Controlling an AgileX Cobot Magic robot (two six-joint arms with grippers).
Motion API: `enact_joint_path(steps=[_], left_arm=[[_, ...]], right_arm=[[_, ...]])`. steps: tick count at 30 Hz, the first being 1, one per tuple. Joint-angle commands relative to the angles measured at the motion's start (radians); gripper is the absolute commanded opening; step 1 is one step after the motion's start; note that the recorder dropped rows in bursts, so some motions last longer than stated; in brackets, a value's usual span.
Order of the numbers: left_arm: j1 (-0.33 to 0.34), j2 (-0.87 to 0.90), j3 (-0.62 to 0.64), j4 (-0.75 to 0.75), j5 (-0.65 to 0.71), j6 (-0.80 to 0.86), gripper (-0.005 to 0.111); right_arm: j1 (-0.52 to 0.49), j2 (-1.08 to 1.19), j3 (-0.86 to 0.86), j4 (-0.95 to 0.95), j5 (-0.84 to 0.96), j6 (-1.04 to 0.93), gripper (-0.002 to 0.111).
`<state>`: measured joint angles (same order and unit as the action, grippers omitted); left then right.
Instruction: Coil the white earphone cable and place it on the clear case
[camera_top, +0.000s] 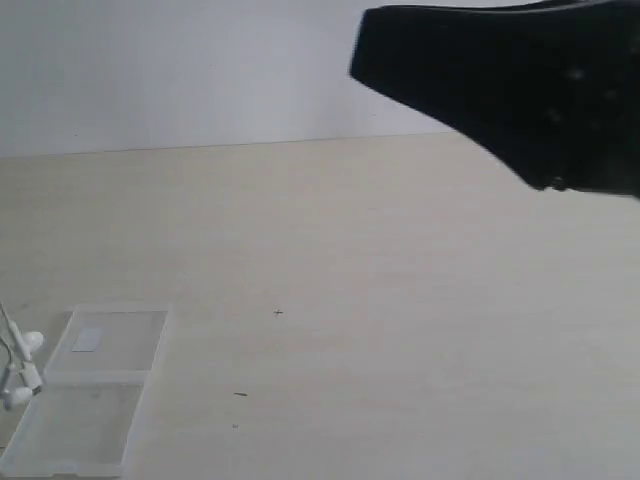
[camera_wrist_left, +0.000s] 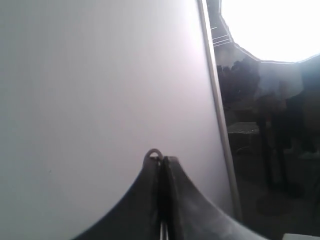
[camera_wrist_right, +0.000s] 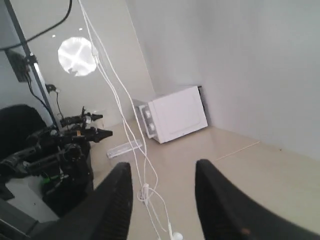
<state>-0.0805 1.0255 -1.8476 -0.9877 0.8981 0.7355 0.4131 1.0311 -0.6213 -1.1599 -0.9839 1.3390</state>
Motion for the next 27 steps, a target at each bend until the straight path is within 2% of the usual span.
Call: enact_joint_path(steps=[1,4,11,18,22,27], left_arm=[[0.001,-0.002,-0.004,-0.090,0.101,0.044,0.000],[0.001,-0.002,-0.004,-0.100,0.151,0.047,0.000],[0.001,-0.002,-0.004,-0.184,0.173,0.047,0.000],[0.001,-0.002,-0.004,-0.183,0.181,0.047,0.000],[0.001,-0.002,-0.004,-0.183,0.181,0.047,0.000],[0.001,-0.002,-0.004,-0.183,0.201,0.047,0.000]], right_arm=[[0.094,0.081,-0.073,-0.043,0.066,-0.091,0.042],[0.139,0.148,-0.105,-0.050,0.070,-0.096,0.044],[0.238,0.293,-0.147,-0.050,0.070,-0.147,0.058],[0.280,0.330,-0.157,-0.050,0.053,-0.185,0.058],[0.280,0.330,-0.157,-0.050,-0.020,-0.185,0.058],[0.280,0.330,-0.157,-0.050,0.015,-0.185,0.058]])
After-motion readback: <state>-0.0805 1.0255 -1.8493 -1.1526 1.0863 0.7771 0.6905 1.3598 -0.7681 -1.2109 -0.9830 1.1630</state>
